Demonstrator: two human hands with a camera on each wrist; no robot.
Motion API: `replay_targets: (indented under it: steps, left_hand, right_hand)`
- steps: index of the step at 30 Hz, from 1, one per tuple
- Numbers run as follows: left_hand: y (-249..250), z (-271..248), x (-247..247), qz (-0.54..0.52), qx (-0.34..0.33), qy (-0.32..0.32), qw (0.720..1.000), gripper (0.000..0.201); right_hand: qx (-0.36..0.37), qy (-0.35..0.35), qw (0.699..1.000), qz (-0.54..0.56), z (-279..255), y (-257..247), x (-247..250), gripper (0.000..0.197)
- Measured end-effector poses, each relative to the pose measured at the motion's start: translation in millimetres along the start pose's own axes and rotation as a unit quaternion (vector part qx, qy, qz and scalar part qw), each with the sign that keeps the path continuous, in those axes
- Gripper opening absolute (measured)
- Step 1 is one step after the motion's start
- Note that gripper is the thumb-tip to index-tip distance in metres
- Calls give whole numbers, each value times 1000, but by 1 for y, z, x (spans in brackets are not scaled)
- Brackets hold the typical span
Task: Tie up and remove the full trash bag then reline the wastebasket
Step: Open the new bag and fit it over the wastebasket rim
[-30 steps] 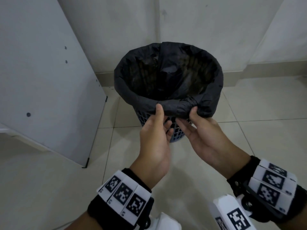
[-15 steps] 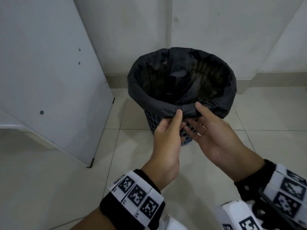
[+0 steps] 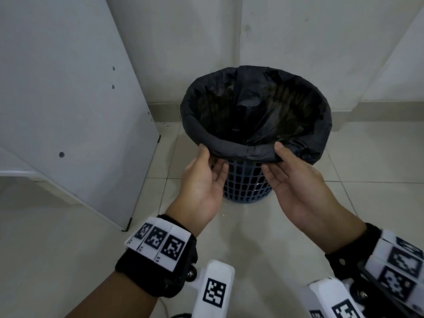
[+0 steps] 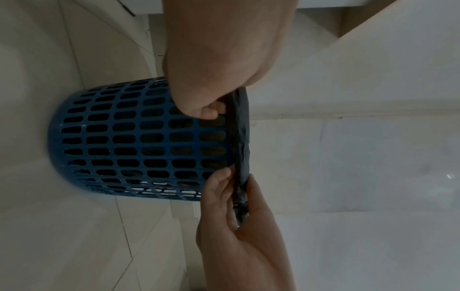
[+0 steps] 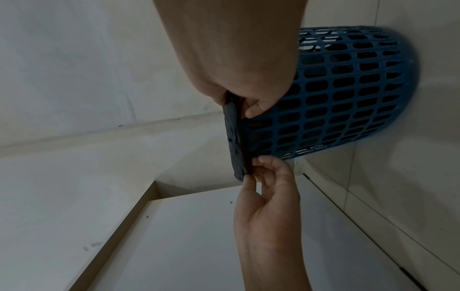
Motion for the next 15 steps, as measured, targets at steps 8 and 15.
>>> replay_targets:
  steps: [8,15]
  left_hand:
    - [1,7,1,-13,3,-14,1000,19]
    - [6,8,-7,-35,43,-11,998,22]
  right_hand:
    - [-2,-11,1000,8,0,-1,1,37]
    - [-1,-9,1000,15,-1,-2,1,36]
Point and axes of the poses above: each hand's wrist, its own z-axis towards the middle knuckle, its own x-axis out of the back of the hand, y = z × x, the point moved 5 cm from there along z, towards the middle knuckle, and after that the axes turned 5 degrees about -z, right-handed, at the moved point
